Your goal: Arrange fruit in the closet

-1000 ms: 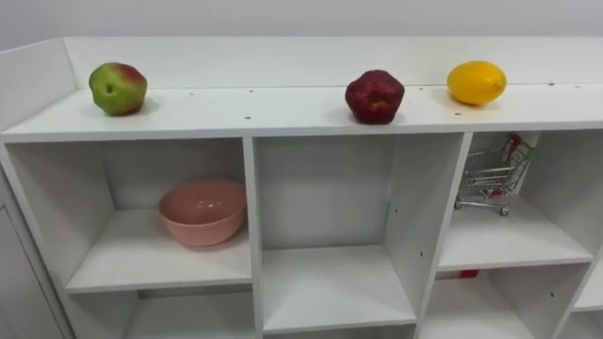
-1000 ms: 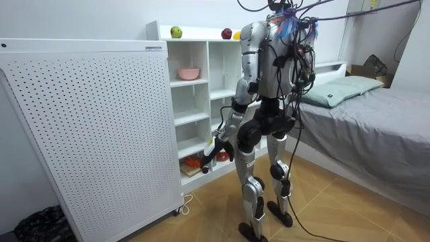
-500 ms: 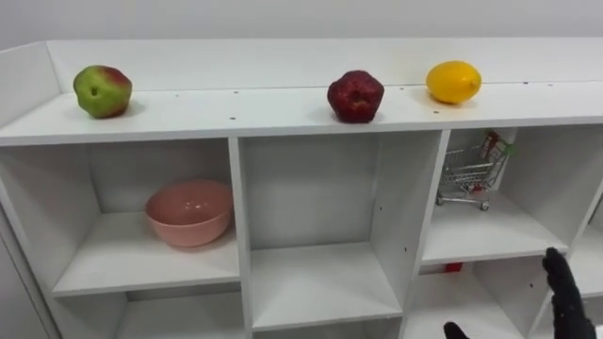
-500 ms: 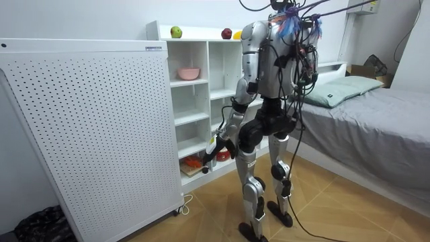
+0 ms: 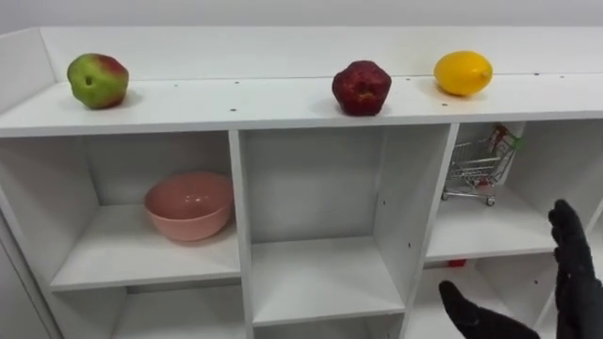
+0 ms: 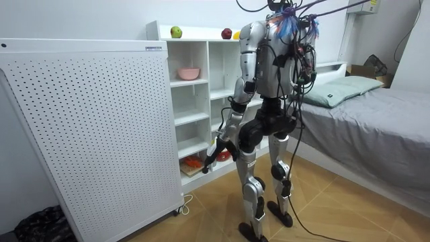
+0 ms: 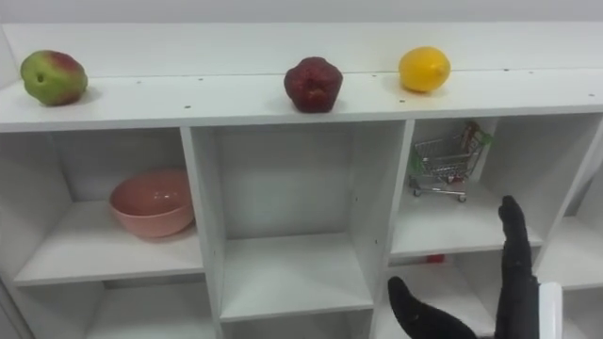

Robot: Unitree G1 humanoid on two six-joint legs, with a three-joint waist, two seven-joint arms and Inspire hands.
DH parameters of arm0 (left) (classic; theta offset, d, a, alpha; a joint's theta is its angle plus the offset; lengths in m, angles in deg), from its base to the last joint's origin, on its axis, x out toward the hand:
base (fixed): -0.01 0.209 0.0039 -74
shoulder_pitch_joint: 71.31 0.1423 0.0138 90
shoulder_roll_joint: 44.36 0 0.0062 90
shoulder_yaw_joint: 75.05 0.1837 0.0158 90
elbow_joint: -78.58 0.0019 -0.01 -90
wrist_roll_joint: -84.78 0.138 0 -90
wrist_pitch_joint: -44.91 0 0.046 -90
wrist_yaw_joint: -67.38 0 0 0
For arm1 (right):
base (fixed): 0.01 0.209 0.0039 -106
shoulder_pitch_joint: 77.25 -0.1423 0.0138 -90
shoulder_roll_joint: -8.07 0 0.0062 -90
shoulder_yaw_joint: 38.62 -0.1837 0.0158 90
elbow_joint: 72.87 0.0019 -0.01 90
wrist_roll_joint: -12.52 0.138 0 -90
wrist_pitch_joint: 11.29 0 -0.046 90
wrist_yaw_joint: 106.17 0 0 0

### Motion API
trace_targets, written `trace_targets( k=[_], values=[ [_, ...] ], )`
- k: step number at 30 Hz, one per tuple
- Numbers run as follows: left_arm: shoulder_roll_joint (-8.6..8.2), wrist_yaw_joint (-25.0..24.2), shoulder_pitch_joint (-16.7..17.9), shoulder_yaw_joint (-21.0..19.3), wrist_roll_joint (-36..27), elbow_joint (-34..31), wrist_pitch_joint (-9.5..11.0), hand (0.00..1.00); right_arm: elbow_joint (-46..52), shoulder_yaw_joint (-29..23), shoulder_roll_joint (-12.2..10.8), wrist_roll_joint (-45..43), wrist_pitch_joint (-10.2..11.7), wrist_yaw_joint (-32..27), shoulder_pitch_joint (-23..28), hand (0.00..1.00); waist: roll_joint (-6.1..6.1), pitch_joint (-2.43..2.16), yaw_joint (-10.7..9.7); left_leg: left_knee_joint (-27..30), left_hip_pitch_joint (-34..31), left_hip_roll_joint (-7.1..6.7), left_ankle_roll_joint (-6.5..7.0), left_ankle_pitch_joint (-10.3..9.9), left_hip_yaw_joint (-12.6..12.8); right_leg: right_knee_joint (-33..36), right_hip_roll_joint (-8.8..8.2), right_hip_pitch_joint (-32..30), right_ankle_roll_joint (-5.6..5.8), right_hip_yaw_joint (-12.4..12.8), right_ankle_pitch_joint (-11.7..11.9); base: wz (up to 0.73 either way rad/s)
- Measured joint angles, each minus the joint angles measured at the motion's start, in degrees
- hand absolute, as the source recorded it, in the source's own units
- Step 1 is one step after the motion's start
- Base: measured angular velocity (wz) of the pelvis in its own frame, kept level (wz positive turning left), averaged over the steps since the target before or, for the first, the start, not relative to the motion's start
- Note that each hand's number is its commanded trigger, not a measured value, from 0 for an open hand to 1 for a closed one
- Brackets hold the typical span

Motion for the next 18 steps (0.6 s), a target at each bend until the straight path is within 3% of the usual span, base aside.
trace_targets(
  k=[6, 9, 18],
  values=[
    [1.14, -1.41, -0.54, -0.21, 1.24, 2.09, -0.26, 0.0, 0.0, -0.01, 1.33, 0.03, 0.0, 0.43, -0.95, 0.0, -1.94, 0.25, 1.82, -0.02, 0.35, 0.07, -0.01, 0.0, 0.0, -0.09, 0.01, 0.63, -0.06, -0.11, 0.07, 0.0],
    [1.04, -2.98, -0.31, -0.23, 2.16, 2.1, -0.74, 0.0, -0.19, -0.41, 1.9, 0.06, 0.0, 1.52, -2.74, 0.0, -2.06, 0.31, 2.71, -0.05, 0.28, 0.09, 0.0, 0.0, -0.35, -0.17, -0.02, 0.66, -0.02, -0.76, 0.37, 0.01],
    [0.94, -5.83, -0.86, -0.9, 7.97, 1.19, -2.08, 0.0, -0.21, -1.1, 2.99, 0.31, -0.02, 5.39, -10.82, 0.0, -1.66, 0.21, 2.52, 0.54, -0.28, 0.2, -0.06, 0.03, -1.3, -0.2, -0.15, 0.94, -0.09, -2.67, 0.44, 0.05]
  ],
)
